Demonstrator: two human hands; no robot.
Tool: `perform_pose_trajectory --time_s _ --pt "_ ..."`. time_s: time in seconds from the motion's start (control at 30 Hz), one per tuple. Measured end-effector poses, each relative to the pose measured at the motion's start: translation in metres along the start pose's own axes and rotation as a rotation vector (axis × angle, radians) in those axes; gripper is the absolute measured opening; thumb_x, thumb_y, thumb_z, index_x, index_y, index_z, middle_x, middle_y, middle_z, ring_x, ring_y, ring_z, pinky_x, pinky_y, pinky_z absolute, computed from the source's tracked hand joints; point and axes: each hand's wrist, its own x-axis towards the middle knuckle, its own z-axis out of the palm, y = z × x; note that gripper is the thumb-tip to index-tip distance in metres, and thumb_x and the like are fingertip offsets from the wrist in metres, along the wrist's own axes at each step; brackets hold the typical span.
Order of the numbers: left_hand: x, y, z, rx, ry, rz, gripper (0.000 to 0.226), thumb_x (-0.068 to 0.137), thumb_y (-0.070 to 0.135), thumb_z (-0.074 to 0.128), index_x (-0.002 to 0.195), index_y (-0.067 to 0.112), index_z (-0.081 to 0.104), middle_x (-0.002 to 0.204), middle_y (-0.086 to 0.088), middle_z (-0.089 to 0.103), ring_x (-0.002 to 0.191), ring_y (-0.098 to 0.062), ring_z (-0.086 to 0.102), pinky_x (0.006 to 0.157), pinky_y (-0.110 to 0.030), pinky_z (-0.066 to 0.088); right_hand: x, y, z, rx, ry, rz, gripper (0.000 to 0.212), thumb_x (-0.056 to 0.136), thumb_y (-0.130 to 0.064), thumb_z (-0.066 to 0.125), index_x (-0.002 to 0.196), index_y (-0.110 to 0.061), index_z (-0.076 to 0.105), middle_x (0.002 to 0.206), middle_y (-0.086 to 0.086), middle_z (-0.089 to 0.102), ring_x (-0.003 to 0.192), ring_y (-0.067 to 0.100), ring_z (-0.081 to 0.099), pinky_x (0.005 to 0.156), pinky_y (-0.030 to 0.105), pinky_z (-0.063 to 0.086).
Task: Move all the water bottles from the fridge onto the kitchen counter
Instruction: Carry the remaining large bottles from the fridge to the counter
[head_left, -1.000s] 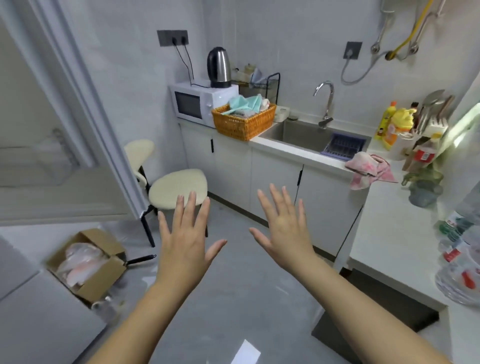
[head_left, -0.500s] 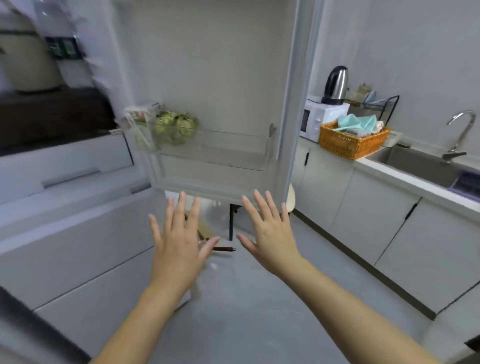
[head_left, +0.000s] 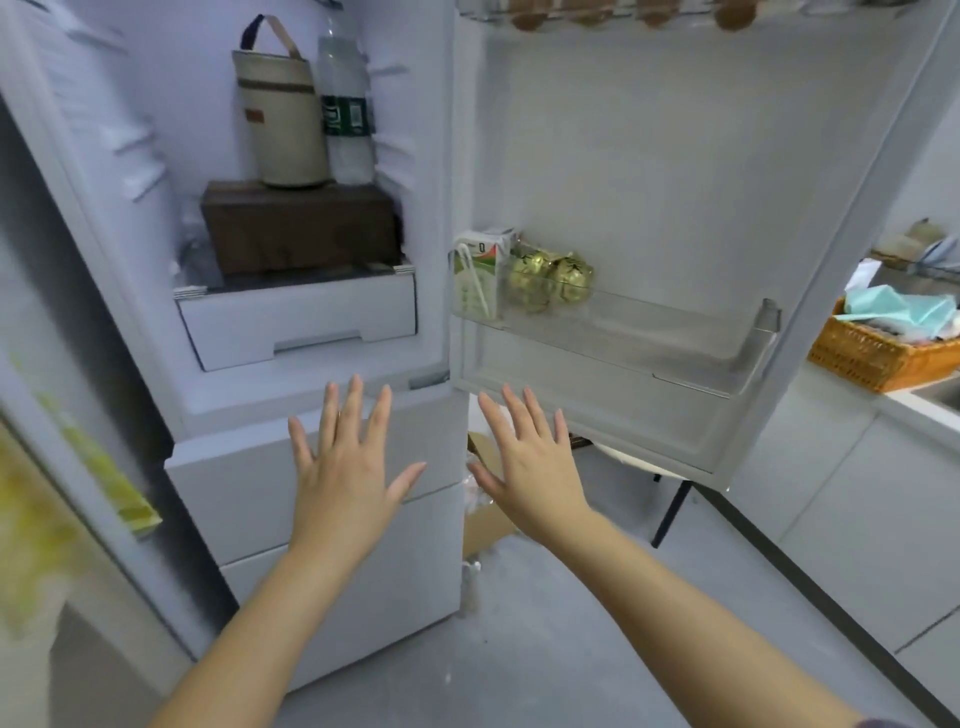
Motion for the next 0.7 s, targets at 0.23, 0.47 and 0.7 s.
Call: perform_pose_trajectory --time_s 0.23,0.47,0.7 --pt "0.055 -0.055 0.022 0.094 0.027 -0.061 0.085 0.081 0.055 0.062 0.148 0.011 0.036 0.157 -0.017 0.025 0.147 -0.036 0.017 0.111 -0.066 0.018 0.089 -0.031 0.044 0.051 -0.052 -0.113 0.074 0.099 -0.052 0.042 0.157 -0.027 0.003 0.165 0.006 0.003 0.152 0.029 -0.004 0.119 0.053 0.0" --pt "0.152 -0.12 0.041 0.18 0.02 -0.15 0.084 0.086 0.054 0.06 0.152 0.015 0.028 0.16 -0.014 0.016 0.149 -0.033 0.009 0.113 -0.063 0.011 0.217 -0.067 0.078 0.102 -0.036 -0.167 0.074 0.1 -0.051 0.039 0.157 -0.027 -0.001 0.165 0.007 0.0 0.152 0.029 -0.005 0.119 0.052 0.0" --pt "0.228 -0.176 0.052 0.277 0.05 -0.148 0.082 0.079 0.05 0.071 0.145 0.012 0.042 0.154 -0.018 0.032 0.144 -0.037 0.026 0.107 -0.067 0.024 0.318 -0.098 0.096 0.153 -0.028 -0.14 0.073 0.1 -0.049 0.041 0.157 -0.027 0.001 0.165 0.004 -0.001 0.152 0.027 -0.005 0.121 0.053 0.005"
